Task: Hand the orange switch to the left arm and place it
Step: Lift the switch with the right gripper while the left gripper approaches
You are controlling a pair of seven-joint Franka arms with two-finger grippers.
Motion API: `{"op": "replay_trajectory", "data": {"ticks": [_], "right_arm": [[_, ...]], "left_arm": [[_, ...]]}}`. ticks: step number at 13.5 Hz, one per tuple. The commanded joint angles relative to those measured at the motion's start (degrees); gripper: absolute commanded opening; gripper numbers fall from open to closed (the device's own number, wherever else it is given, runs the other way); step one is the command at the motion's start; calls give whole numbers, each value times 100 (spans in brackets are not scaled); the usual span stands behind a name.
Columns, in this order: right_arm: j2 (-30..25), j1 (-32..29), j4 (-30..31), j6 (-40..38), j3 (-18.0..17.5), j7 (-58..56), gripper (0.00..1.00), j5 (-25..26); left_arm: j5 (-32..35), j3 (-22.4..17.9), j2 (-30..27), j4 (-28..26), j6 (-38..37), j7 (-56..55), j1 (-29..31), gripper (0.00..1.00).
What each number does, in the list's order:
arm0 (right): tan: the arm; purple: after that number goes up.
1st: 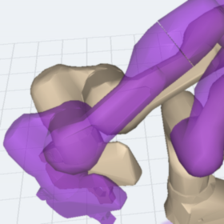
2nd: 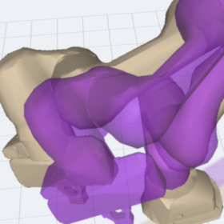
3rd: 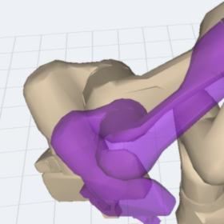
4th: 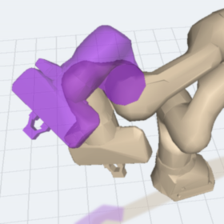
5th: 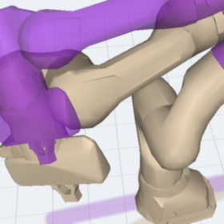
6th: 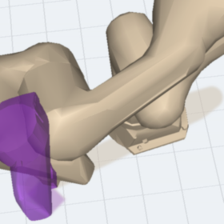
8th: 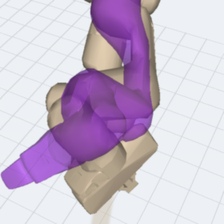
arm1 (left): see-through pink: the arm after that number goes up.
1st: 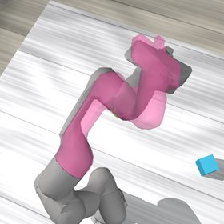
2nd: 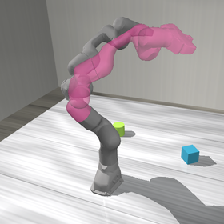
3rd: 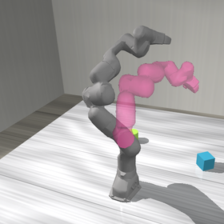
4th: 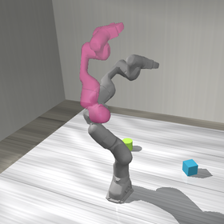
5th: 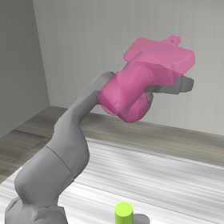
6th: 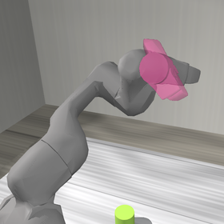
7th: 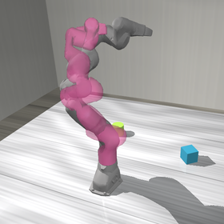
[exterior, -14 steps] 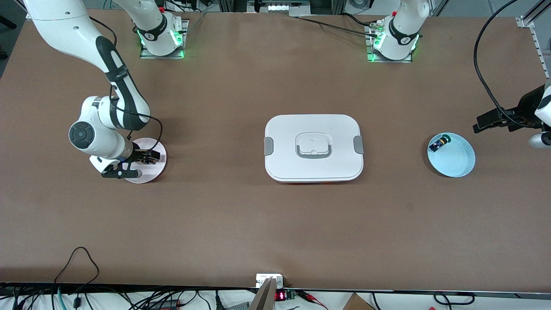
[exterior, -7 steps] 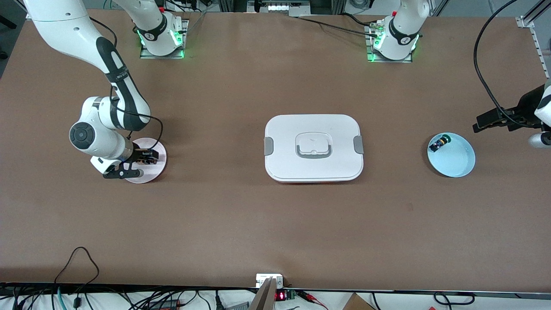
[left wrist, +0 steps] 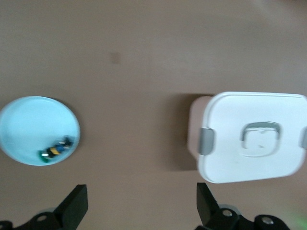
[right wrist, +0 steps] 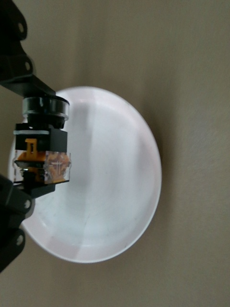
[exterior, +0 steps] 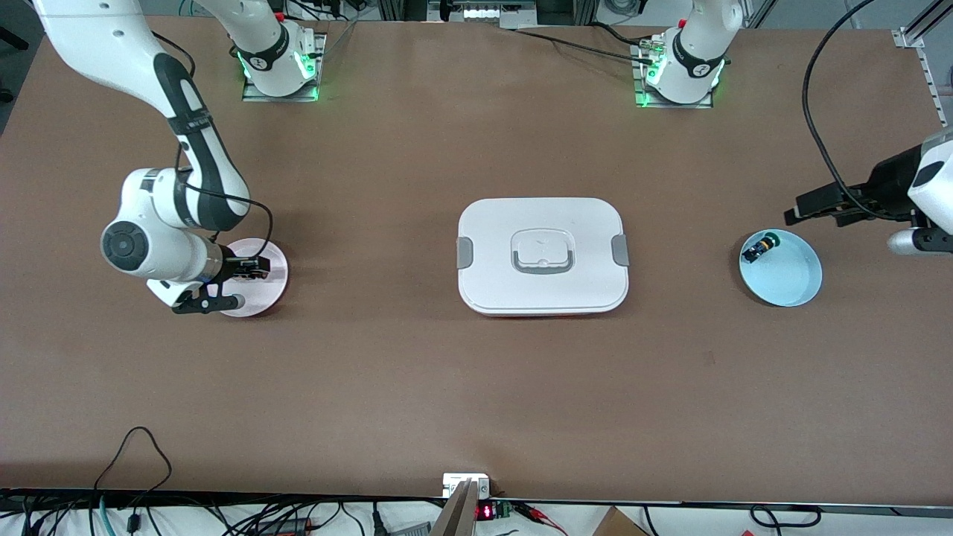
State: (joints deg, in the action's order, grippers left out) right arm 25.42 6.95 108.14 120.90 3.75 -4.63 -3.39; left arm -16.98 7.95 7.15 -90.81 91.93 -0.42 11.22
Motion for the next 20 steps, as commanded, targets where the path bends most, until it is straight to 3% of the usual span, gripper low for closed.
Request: {"op": "replay_trajectory", "data": {"ticks": [1, 4, 6, 10, 12, 14, 17, 20], "right_arm": [[-274, -27, -834, -1188, -206, -100, 24, -74], [-379, -9, -1715, -1964, -444, -91, 24, -196], [-493, 8, -2093, -2071, -593, -109, 24, -687], [-757, 34, -2315, -1957, -1269, -397, 23, -1583], [-871, 113, -2315, -1782, -1446, -1124, 19, -2268], [-924, 201, -2315, -1772, -1438, -2047, 19, -3303], [-960, 210, -2253, -2087, -1447, -4635, 18, -3712], [-916, 306, -2139, -1896, -1438, -5626, 17, -5036]], "left_arm": [[-1004, -13, 84, -322, 9, 33, 29, 100], [-2814, -22, 295, -910, 158, 42, 3, 100], [-4035, -13, 505, -1096, 335, 25, -128, 100], [-5909, -13, 673, -1544, 677, 42, -506, 100], [-6342, -4, 691, -1606, 931, 51, -761, 100], [-6816, 118, 700, -1606, 1247, 60, -1042, 100], [-7195, 706, 700, -1615, 1985, 462, -1193, 100], [-7800, 1189, 700, -1694, 2539, 561, -1262, 100]]}}
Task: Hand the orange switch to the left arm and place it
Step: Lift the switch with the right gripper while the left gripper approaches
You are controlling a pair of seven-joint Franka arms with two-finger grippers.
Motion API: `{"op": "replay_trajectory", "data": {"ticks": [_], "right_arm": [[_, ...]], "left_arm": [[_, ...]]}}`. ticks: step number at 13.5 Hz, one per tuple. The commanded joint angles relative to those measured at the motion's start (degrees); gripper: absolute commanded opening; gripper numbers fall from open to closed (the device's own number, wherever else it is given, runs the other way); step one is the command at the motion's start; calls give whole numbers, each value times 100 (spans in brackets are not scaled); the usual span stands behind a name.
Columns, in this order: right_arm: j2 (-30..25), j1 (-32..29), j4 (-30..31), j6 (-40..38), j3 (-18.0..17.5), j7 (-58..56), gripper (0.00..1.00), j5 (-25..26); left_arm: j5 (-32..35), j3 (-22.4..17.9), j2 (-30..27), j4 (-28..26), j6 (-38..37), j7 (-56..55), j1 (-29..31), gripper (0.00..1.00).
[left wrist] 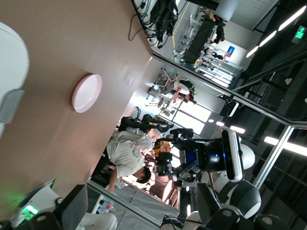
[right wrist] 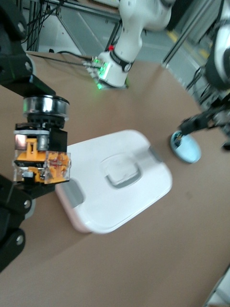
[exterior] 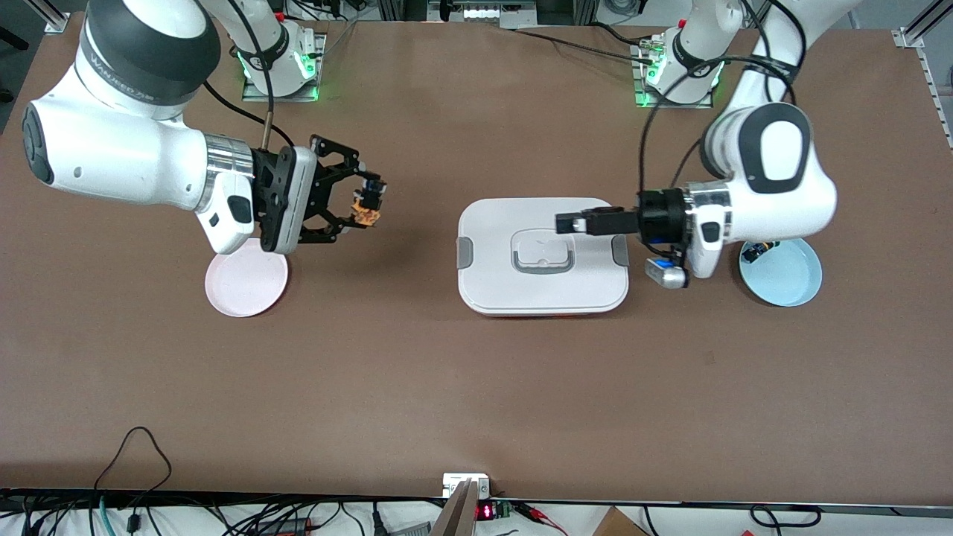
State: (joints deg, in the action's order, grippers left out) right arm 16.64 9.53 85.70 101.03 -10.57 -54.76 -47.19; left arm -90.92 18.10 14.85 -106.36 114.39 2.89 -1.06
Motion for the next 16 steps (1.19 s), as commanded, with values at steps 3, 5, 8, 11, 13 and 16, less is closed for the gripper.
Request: {"op": "replay_trajectory", "data": {"ticks": [3, 5, 8, 11, 13, 16], "right_arm": [[-3, 119, 183, 364, -6, -1385, 16, -1448], [33, 93, 411, 382, -6, -2236, 15, -2142], [155, 49, 605, 330, 11, -3353, 15, -2741], [287, 58, 790, 303, 11, -4084, 15, -3452], [323, 102, 852, 312, 11, -4095, 15, -3858], [358, 189, 852, 347, 11, -4095, 15, -4332]], "left_arm": [[-839, 510, -87, -139, 995, 238, -201, 100], [-1041, 642, -113, -139, 1129, 352, -211, 100], [-1463, 792, -280, -139, 1173, 353, -211, 100], [-1858, 1185, -395, -104, 1872, 396, -228, 100], [-2052, 1284, -377, -104, 2209, 790, -438, 100], [-2211, 1284, -351, -78, 2429, 1064, -658, 100]]}}
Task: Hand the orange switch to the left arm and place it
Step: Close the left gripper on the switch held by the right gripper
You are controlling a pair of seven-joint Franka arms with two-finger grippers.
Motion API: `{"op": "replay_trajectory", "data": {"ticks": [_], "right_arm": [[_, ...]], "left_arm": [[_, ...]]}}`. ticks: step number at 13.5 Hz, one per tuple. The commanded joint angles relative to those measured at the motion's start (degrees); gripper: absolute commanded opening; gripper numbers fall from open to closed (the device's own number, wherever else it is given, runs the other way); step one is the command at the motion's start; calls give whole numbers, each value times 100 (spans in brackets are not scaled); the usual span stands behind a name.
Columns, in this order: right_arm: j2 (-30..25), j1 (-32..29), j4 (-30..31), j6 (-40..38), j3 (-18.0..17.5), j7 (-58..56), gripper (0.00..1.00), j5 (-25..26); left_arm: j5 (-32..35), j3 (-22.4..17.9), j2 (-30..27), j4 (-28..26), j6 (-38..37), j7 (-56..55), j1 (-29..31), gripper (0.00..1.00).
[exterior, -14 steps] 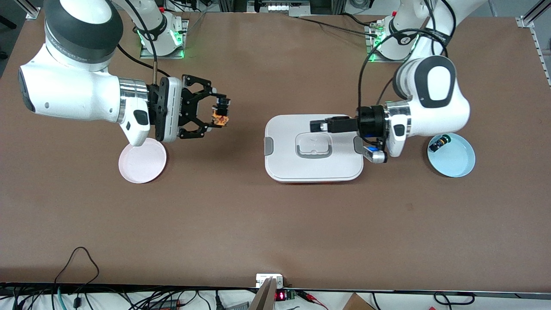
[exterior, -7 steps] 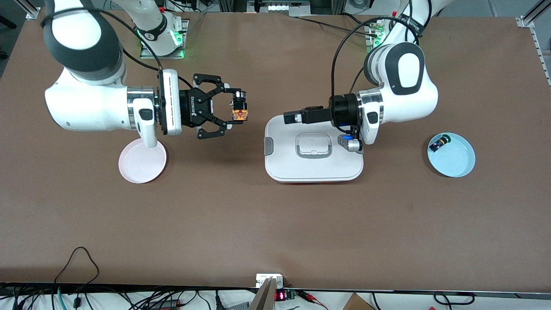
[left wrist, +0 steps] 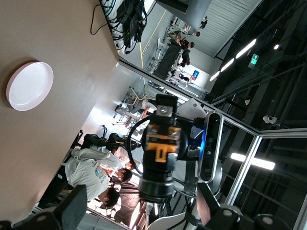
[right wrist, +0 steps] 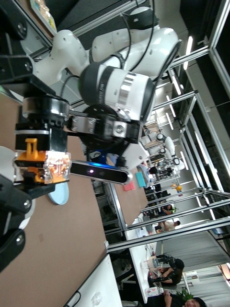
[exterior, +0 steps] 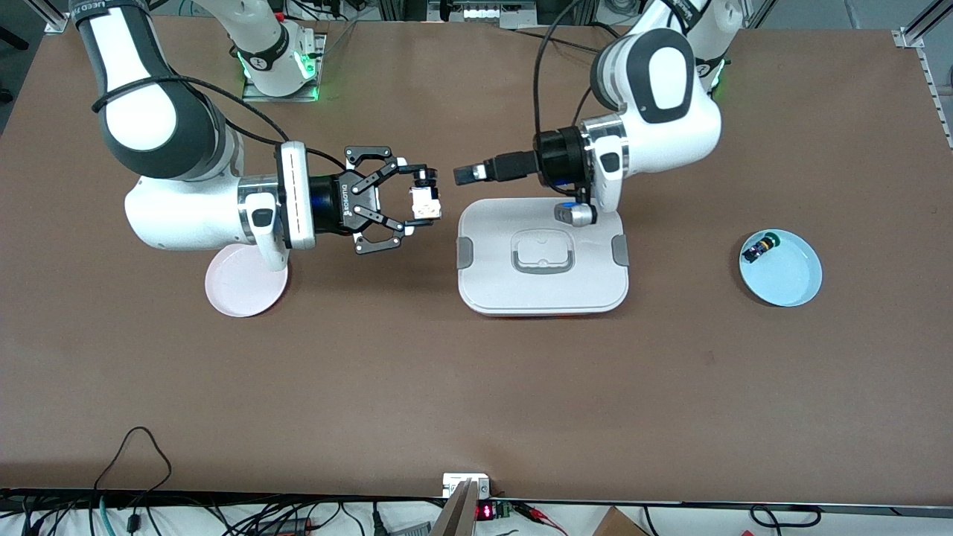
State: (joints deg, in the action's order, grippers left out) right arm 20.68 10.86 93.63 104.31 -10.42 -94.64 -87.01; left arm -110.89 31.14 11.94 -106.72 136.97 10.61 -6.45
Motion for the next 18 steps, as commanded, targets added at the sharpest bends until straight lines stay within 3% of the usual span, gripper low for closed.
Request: {"op": "replay_trajectory", "data": {"ticks": [1, 13, 16, 18], "right_arm": [[-38, 66, 58, 19, -3, -107, 15, -404], [24, 189, 102, 37, -3, -116, 15, -405], [24, 189, 111, 55, -3, -116, 15, -396], [24, 189, 111, 55, 5, -116, 15, -396]], "left_arm": [[-223, -20, -52, -33, 285, 336, -163, 100], [-715, -55, 36, 213, 435, 345, -172, 99], [-741, -55, 80, 204, 515, 345, -172, 88], [-733, -55, 97, 213, 524, 345, -172, 88]]}}
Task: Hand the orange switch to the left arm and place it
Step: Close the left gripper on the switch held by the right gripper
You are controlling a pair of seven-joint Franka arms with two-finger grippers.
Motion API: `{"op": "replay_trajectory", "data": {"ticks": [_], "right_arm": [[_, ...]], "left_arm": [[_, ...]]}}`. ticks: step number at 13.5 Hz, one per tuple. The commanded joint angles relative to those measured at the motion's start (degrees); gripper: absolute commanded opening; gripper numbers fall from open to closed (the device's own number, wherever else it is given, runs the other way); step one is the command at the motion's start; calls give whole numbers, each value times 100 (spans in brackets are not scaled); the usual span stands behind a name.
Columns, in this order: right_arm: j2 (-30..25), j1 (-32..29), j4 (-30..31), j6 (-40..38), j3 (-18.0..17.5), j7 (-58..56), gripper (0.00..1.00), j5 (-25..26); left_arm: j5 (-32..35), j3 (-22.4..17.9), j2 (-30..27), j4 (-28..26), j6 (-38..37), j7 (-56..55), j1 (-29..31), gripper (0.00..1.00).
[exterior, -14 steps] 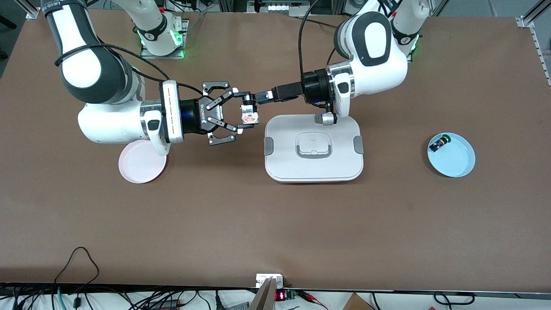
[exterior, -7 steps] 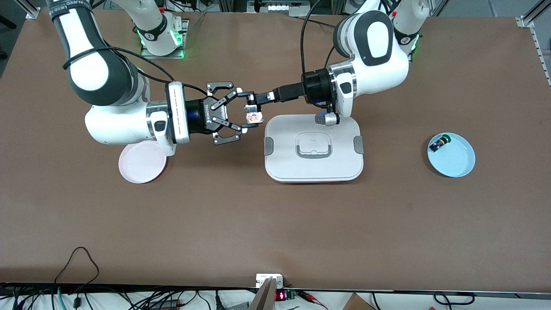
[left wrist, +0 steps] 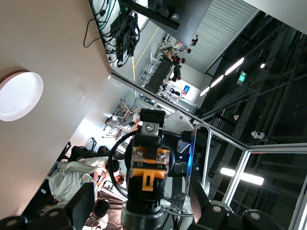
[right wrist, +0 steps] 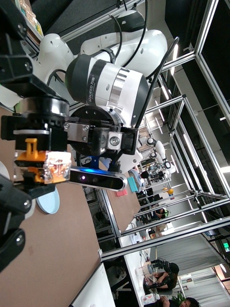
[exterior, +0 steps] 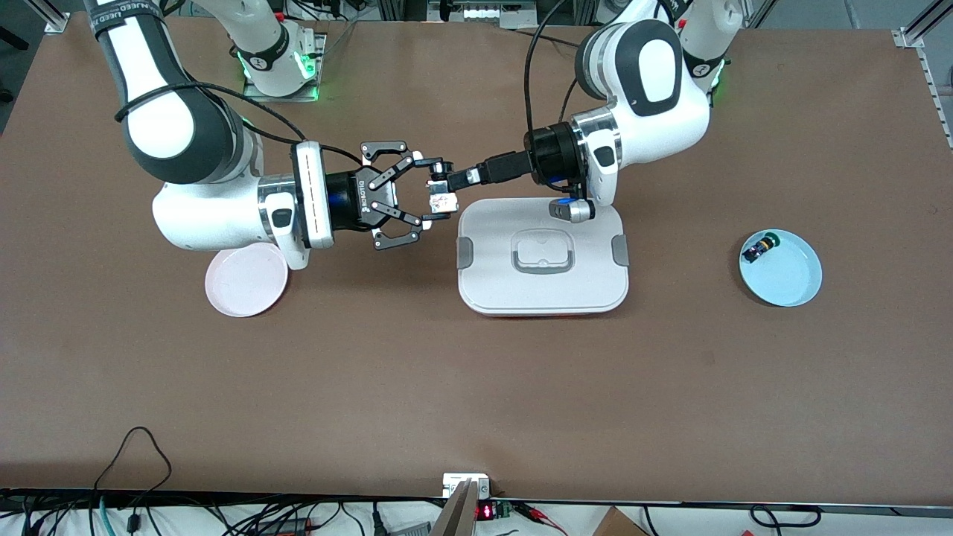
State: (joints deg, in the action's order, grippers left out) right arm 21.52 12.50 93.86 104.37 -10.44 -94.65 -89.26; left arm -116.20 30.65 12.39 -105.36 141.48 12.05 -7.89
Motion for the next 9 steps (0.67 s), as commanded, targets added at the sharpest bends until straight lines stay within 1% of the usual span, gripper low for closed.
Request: {"op": "replay_trajectory", "data": {"ticks": [1, 2, 3, 5, 6, 7, 9], "right_arm": [[-61, 25, 89, 40, 6, -115, 15, -170], [-61, 25, 89, 40, 6, -115, 15, -170], [-61, 25, 89, 48, 6, -115, 15, -170], [-61, 25, 89, 40, 6, -115, 15, -170], [-61, 25, 89, 40, 6, -115, 15, -170], [-61, 25, 89, 40, 6, -115, 15, -170], [-61, 25, 115, 48, 6, -124, 15, -170]], "left_arm": [[-202, -7, 79, 112, 82, 210, -28, 88], [-202, -7, 158, 234, 134, 210, -54, 88], [-210, -7, 194, 331, 352, 202, -98, 88], [-210, -7, 264, 437, 433, 202, -151, 86], [-210, -7, 264, 438, 433, 202, -151, 83], [-202, -7, 273, 446, 433, 202, -160, 76], [-202, -7, 317, 455, 433, 210, -204, 71]]}}
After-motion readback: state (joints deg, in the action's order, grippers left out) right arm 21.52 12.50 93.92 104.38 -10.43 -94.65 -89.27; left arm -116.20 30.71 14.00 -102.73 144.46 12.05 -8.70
